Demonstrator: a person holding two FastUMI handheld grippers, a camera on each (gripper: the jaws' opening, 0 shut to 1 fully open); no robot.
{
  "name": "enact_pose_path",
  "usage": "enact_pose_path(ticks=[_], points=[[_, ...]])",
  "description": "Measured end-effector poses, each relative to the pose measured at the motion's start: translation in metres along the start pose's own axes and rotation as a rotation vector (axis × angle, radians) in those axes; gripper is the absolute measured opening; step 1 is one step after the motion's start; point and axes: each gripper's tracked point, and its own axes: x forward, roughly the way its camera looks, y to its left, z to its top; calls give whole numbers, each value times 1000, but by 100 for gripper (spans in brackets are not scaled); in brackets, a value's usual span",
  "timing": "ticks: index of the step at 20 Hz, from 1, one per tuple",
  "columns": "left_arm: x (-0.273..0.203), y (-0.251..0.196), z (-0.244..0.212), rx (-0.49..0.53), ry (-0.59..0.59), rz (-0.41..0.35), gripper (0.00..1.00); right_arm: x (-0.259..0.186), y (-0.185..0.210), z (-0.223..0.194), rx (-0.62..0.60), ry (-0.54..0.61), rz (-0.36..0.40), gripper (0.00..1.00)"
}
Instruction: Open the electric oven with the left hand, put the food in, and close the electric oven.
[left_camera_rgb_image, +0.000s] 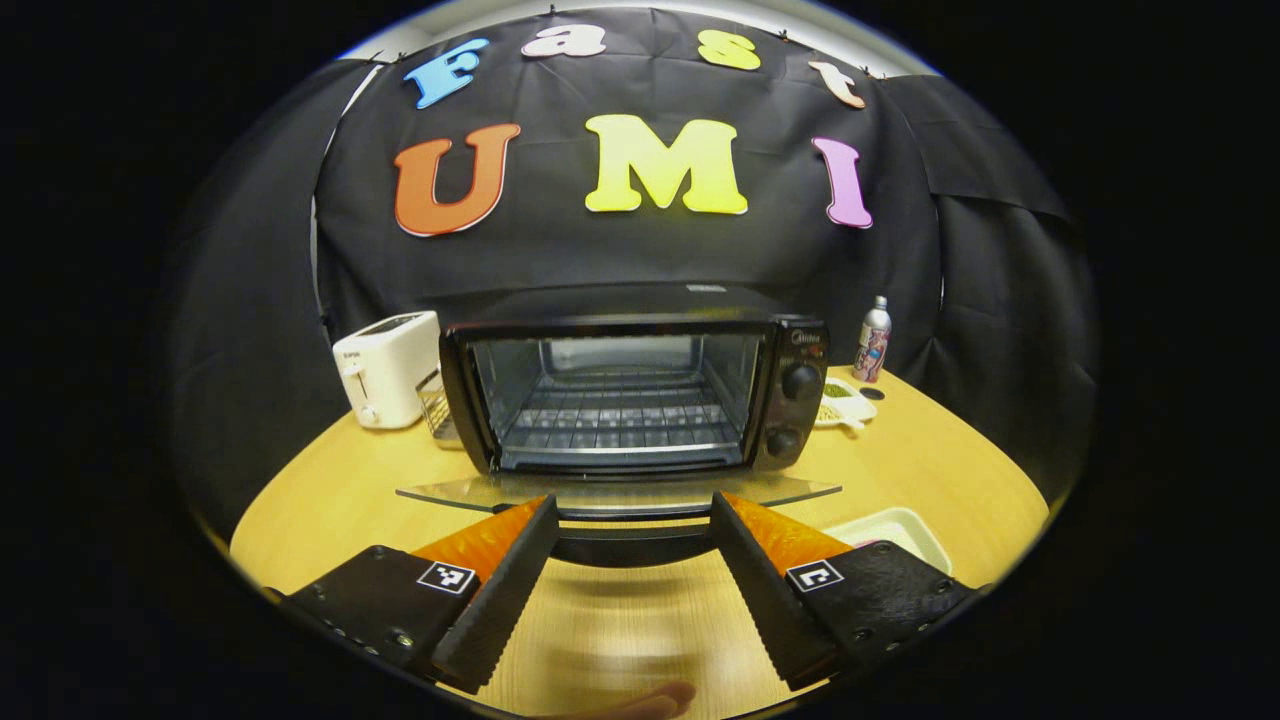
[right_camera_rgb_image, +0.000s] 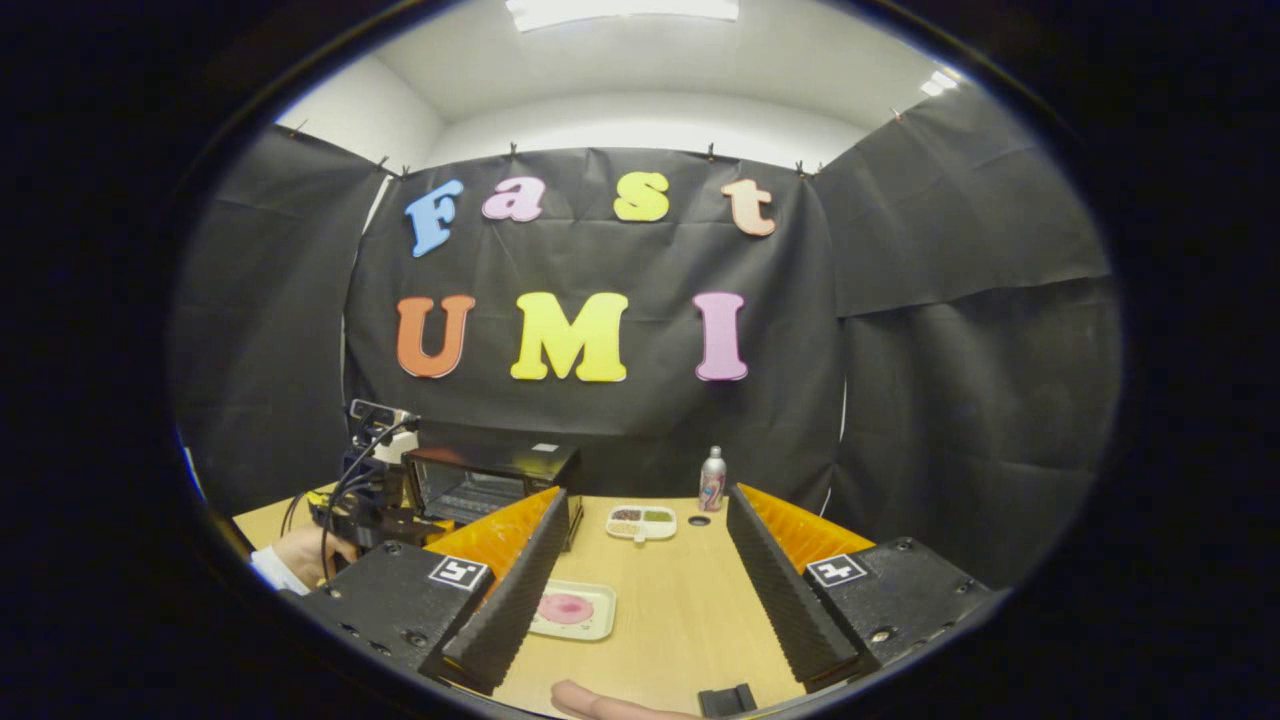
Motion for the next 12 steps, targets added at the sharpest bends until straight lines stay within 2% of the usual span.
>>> enact_pose_path(ticks=[2, 3, 6, 7, 9, 10, 12], points=[[-3, 1, -20, 0, 17, 0, 97, 6, 1, -8, -1, 24, -5, 100], [-3, 1, -29, -2, 27, -1, 97, 9, 0, -11, -4, 37, -10, 96], [-3, 5, -48, -12, 44, 1, 97, 20, 2, -18, -21, 62, -8, 96], [-3, 7, -56, -14, 58, 3, 97, 22, 0, -24, -34, 82, -10, 100], [-1, 7, -66, -28, 62, -4, 97, 27, -5, -37, -44, 119, -20, 96], [-1, 6, -72, -31, 70, -12, 97, 29, -7, -40, -42, 129, -24, 100], [2, 4, -86, -35, 111, -24, 97, 32, -6, -44, -45, 131, -17, 100]])
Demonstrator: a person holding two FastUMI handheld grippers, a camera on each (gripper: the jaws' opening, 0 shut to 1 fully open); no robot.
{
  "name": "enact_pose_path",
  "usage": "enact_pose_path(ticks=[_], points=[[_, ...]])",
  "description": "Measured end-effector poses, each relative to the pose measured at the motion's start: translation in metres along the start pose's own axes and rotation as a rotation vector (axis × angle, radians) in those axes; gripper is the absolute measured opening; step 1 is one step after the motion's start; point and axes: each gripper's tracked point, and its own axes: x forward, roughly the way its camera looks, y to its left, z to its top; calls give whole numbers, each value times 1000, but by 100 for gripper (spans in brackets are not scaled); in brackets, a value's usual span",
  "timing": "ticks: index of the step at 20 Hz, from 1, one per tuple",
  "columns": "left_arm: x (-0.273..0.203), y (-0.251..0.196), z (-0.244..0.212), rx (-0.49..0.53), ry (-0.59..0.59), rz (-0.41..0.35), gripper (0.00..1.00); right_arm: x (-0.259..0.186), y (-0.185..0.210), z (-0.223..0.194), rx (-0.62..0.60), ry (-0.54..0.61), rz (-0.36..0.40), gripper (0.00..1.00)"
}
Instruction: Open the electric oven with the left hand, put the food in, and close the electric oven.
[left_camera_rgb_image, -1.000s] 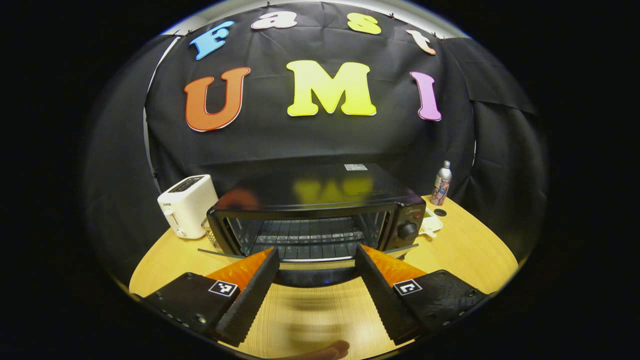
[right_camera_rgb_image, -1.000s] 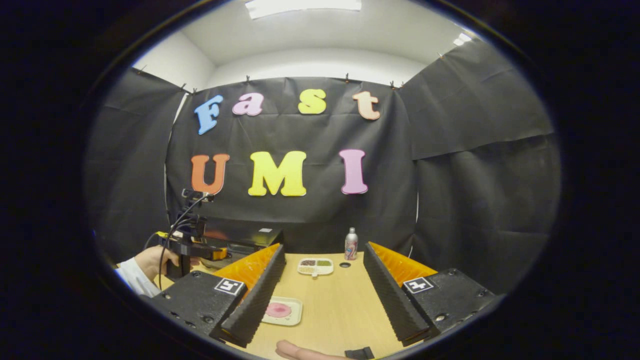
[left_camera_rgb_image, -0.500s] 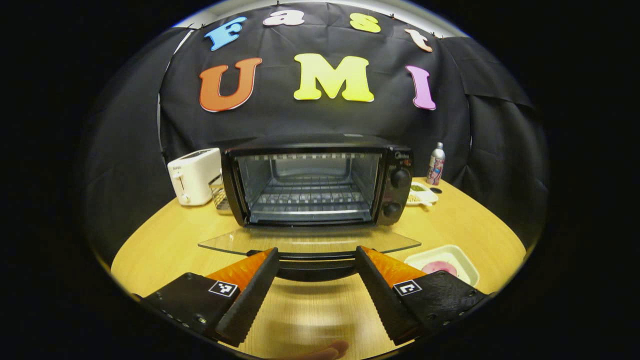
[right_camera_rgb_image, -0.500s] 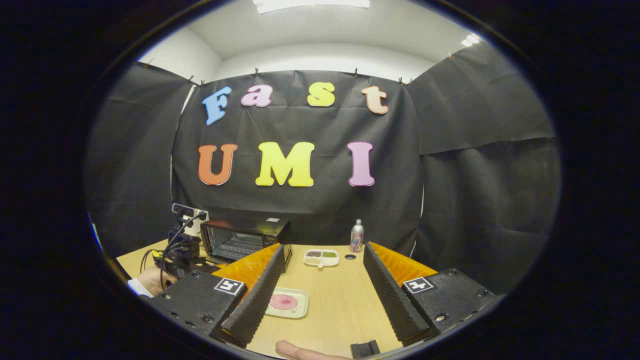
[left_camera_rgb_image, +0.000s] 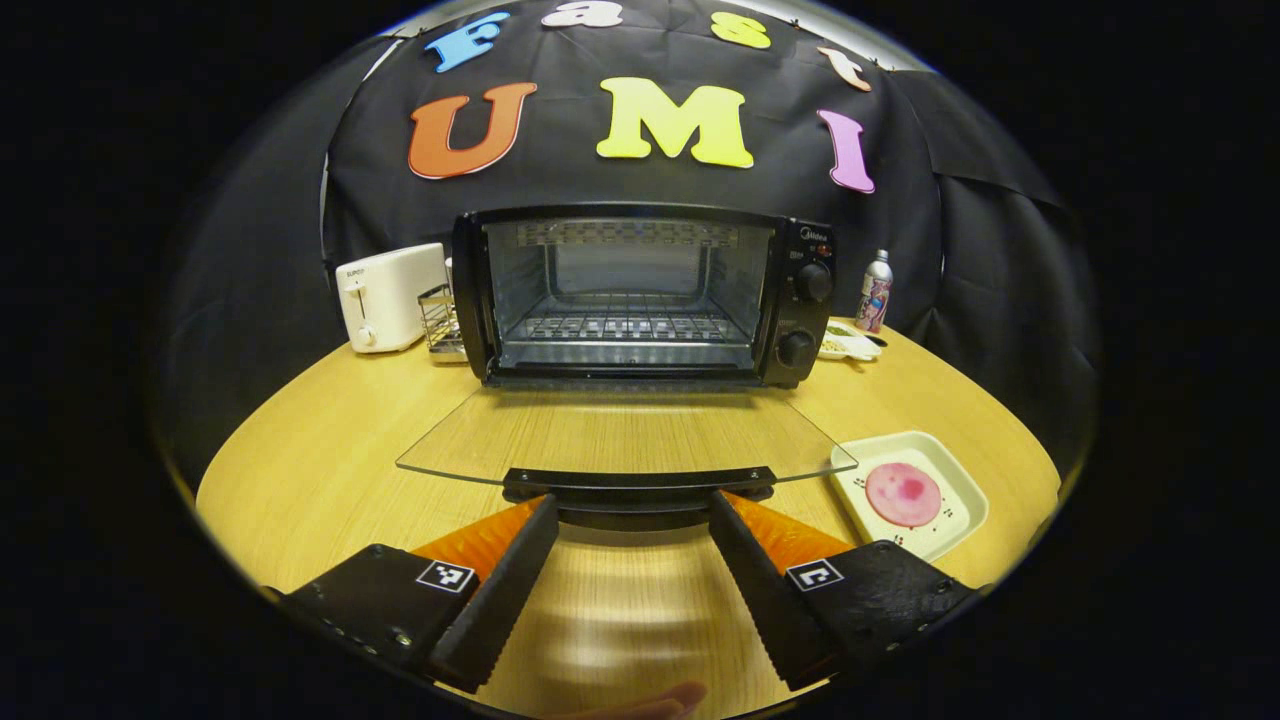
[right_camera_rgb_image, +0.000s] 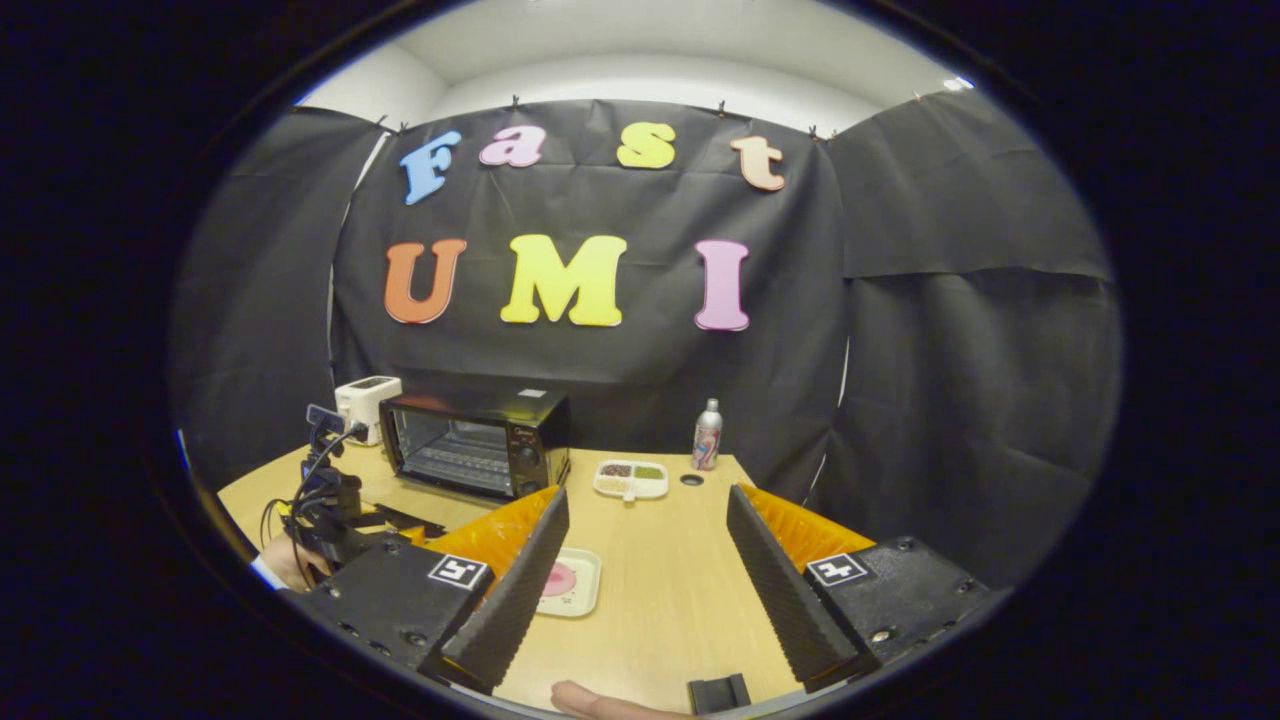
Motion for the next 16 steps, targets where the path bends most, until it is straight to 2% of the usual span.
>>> enact_pose_path(ticks=[1, 2, 10, 13, 16], points=[[2, 1, -7, -4, 21, -1, 97, 2, -1, -4, -2, 10, -2, 96], [2, 3, -10, 11, 23, 17, 97, 5, -2, -9, -3, 22, -7, 96], [-5, 2, 1, 15, -27, 20, 96, 26, -17, -43, -50, 128, -52, 96], [-26, -2, 28, -19, -96, -9, 96, 36, -21, -53, -60, 182, -55, 96], [-64, 1, 66, -13, -206, 1, 96, 55, -20, -67, -83, 260, -51, 100]])
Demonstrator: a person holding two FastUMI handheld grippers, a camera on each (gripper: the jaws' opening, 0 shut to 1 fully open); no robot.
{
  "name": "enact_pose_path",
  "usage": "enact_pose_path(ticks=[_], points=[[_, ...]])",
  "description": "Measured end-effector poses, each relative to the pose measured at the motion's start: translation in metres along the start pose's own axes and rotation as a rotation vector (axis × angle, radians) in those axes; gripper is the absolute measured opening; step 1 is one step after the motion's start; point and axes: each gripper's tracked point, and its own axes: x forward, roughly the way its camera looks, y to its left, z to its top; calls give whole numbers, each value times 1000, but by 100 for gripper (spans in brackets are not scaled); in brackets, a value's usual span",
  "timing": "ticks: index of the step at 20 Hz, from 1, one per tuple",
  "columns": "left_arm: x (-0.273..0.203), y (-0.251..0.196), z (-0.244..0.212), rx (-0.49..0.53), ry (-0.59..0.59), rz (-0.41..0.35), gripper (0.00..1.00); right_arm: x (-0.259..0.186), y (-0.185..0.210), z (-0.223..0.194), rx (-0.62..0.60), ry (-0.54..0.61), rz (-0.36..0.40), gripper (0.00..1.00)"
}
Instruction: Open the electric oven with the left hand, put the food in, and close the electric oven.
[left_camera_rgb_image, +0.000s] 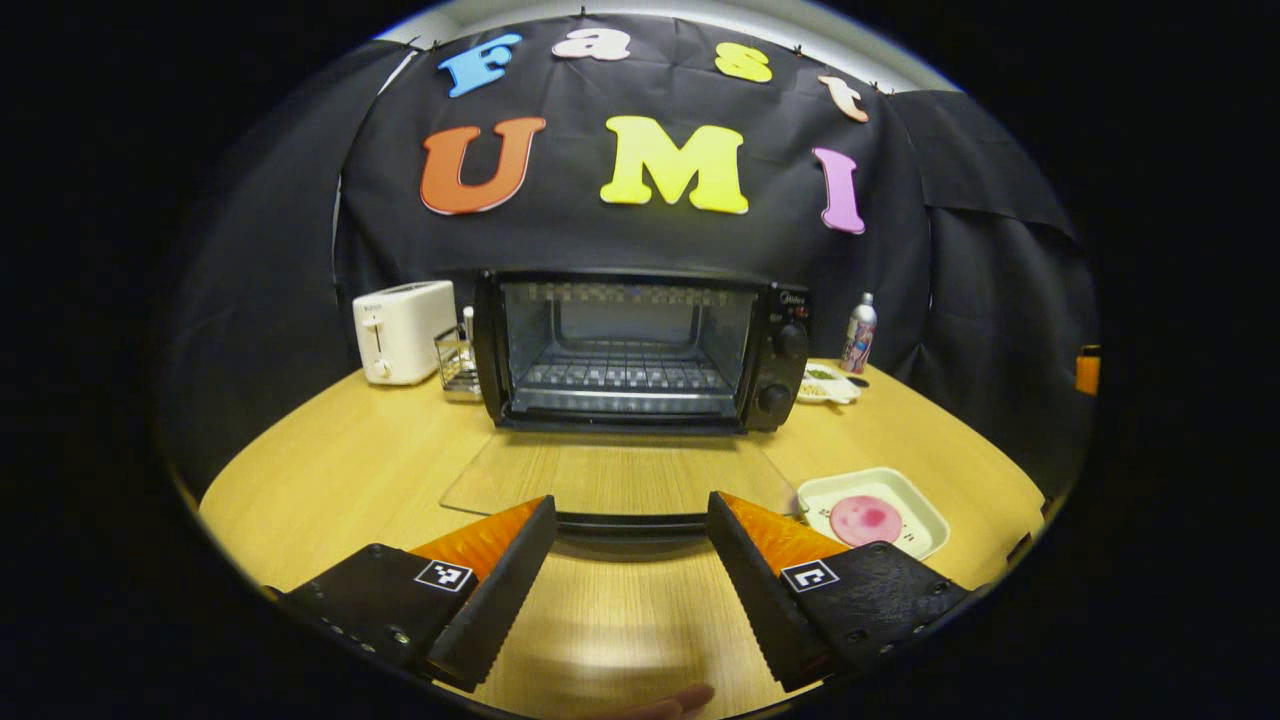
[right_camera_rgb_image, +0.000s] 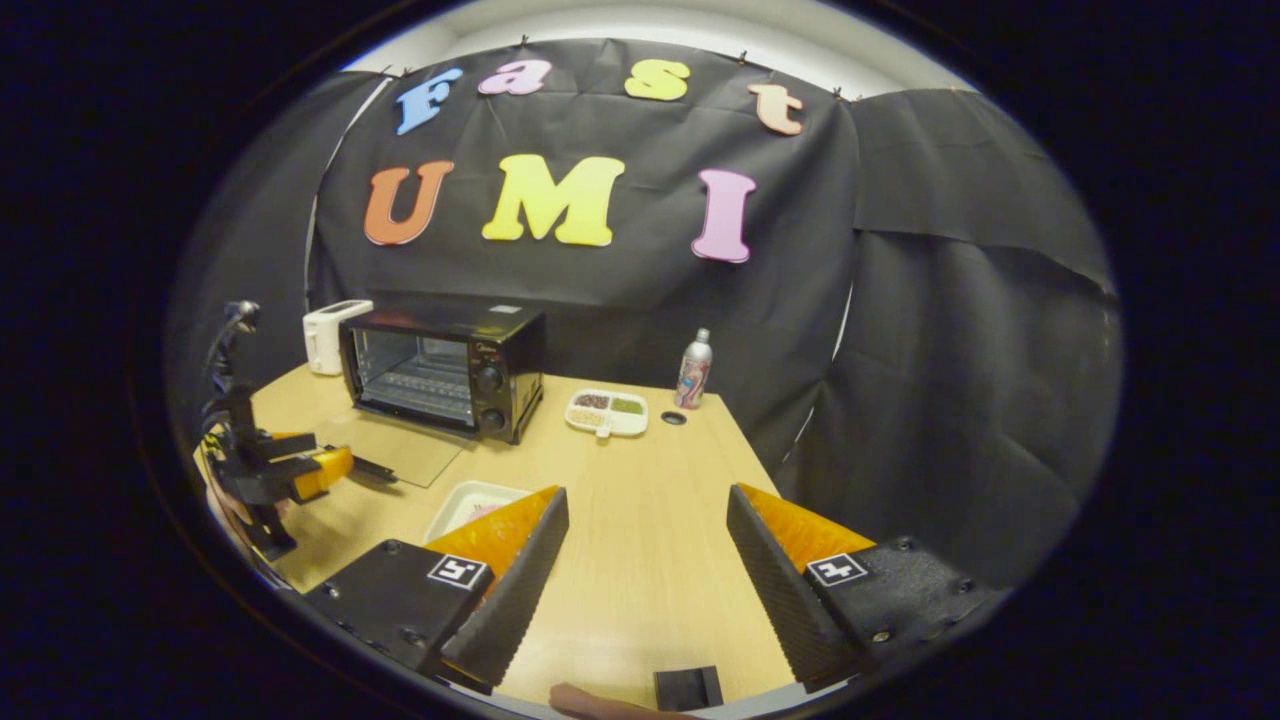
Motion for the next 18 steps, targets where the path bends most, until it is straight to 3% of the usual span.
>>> enact_pose_path(ticks=[6, 13, 18], points=[[-73, -9, 83, -11, -210, -29, 95, 57, 20, -28, -37, 224, 84, 100], [-130, -1, 114, 25, -319, 11, 95, 123, 48, -84, 54, 564, 188, 99], [-141, 13, 122, 39, -335, 60, 95, 145, 80, -110, 171, 779, 284, 84]])
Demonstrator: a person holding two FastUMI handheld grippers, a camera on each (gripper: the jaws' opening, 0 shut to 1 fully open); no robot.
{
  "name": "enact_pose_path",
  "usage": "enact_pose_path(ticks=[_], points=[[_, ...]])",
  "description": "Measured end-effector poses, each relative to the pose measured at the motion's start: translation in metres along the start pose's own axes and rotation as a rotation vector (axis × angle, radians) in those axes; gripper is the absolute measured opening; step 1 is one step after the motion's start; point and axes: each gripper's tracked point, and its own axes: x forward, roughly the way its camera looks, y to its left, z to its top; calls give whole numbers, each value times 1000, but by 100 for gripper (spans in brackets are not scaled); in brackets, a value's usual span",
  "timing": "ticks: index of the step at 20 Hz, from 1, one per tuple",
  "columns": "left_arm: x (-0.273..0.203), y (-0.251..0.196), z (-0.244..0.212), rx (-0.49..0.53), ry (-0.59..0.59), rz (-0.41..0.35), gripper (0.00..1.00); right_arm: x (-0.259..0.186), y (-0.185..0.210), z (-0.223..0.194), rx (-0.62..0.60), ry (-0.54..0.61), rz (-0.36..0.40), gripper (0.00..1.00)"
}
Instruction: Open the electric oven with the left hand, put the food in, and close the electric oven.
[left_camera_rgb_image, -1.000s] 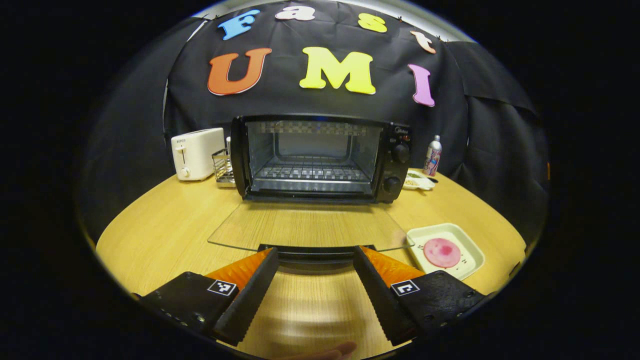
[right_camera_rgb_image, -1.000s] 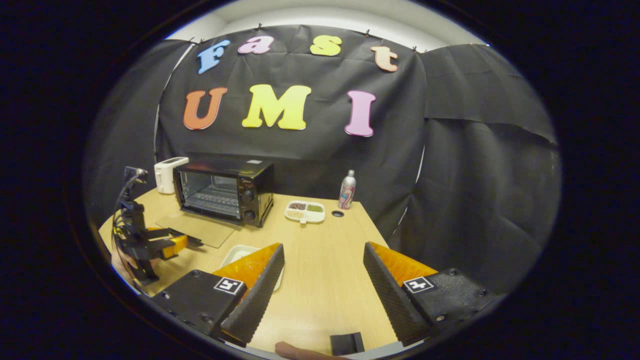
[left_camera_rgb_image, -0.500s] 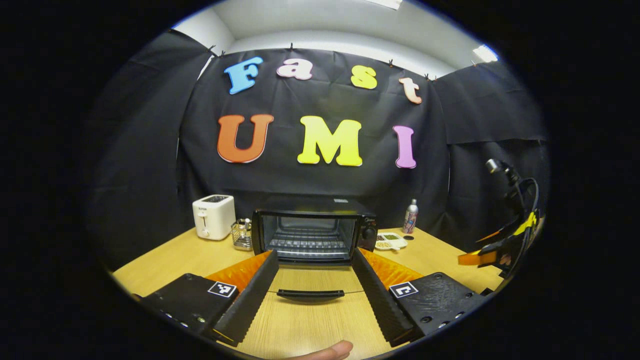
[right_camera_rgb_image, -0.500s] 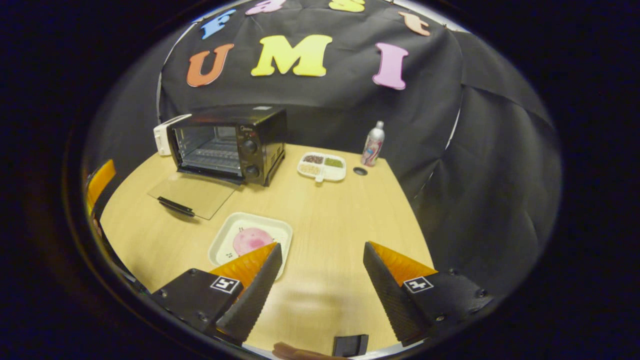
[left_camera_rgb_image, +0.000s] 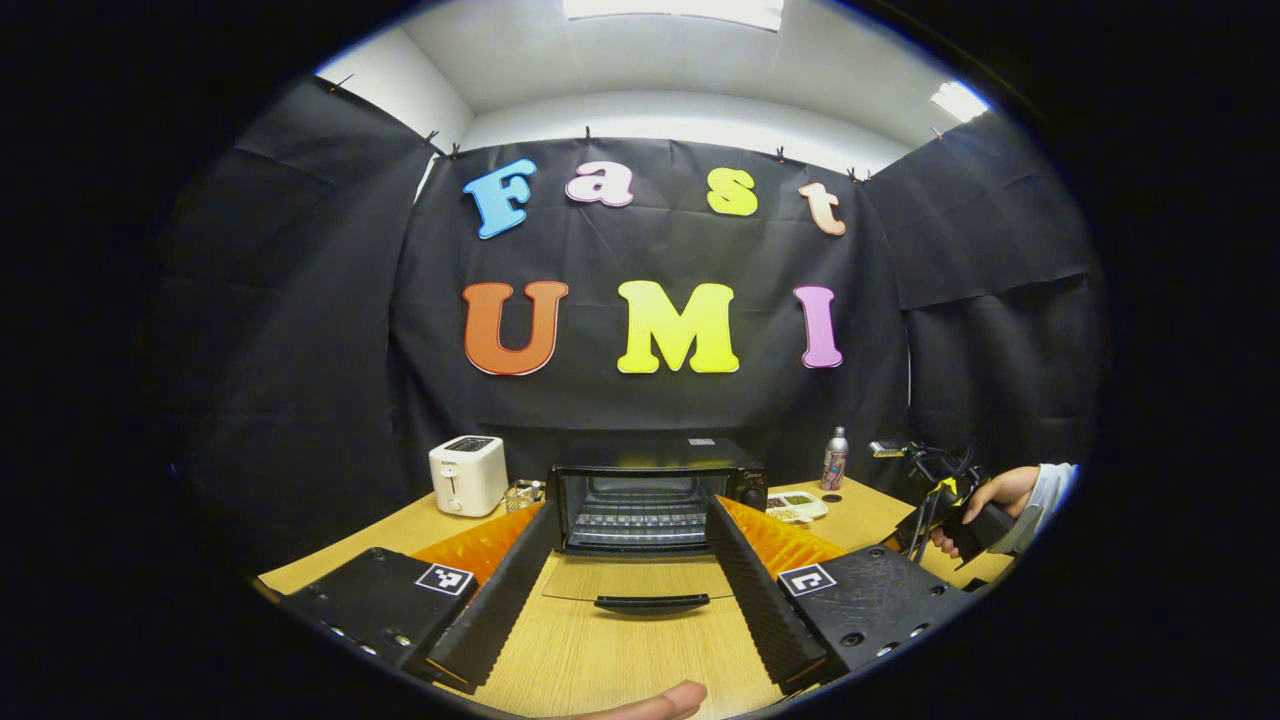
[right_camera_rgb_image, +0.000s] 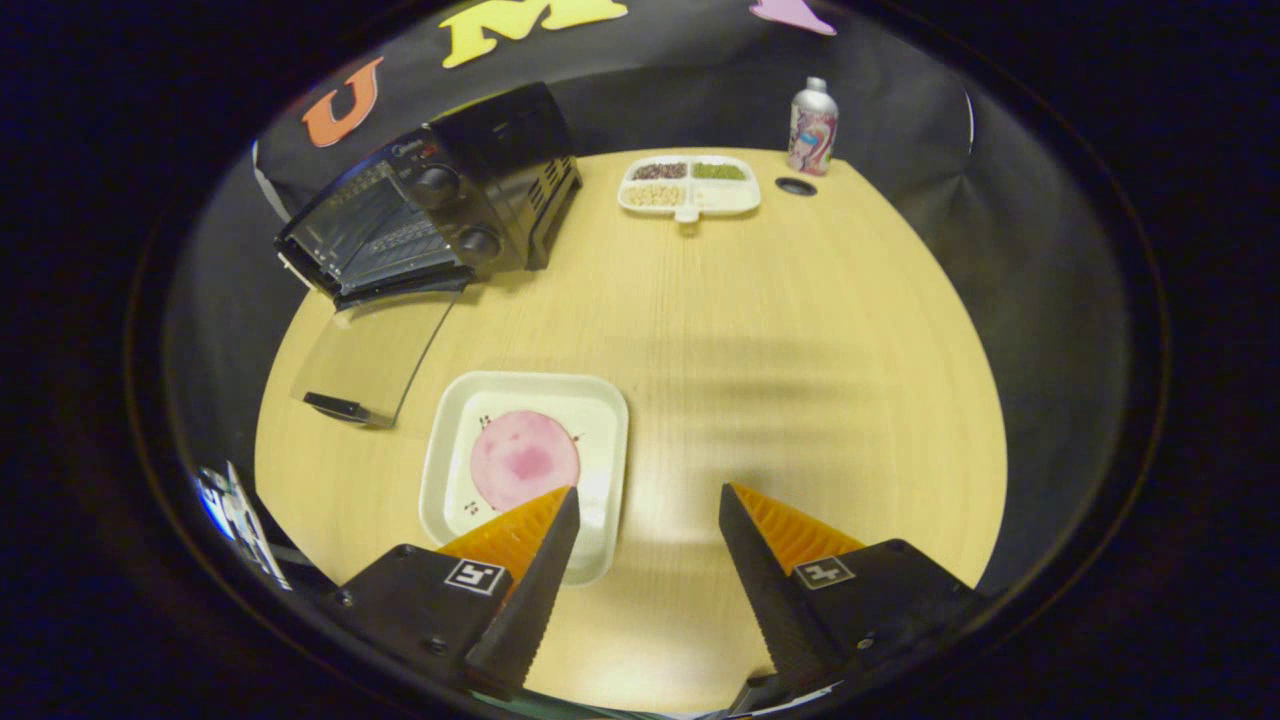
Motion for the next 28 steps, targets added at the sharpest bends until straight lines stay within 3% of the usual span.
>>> enact_pose_path(ticks=[3, 5, 8, 9, 10, 11, 12, 13, 24, 28], points=[[-4, 2, 1, 8, 0, 13, 95, 14, 12, -6, -5, 97, 64, 64], [-6, 7, 4, 14, -15, 36, 95, 21, 14, -9, -3, 140, 76, 64], [-10, 5, 3, 18, -13, 42, 95, 23, 19, -11, -10, 196, 105, 39], [-11, 5, 3, 24, -15, 41, 95, 19, 21, -11, -10, 216, 108, 21], [-14, 4, 2, 29, -12, 42, 95, 27, 20, -11, -23, 239, 118, 27], [-15, 5, 0, 30, -9, 47, 95, 25, 19, -7, -30, 241, 124, 14], [-17, 5, 0, 28, -7, 50, 95, 31, 17, -7, -17, 248, 137, 15], [-17, 5, 0, 25, -6, 49, 95, 31, 17, -3, 0, 257, 160, 4], [-20, 11, -1, -12, 7, 66, 95, 28, 15, -6, 64, 214, 239, 4], [-19, 7, -2, 1, 18, 55, 95, 25, 15, -6, 179, 173, 332, 4]])
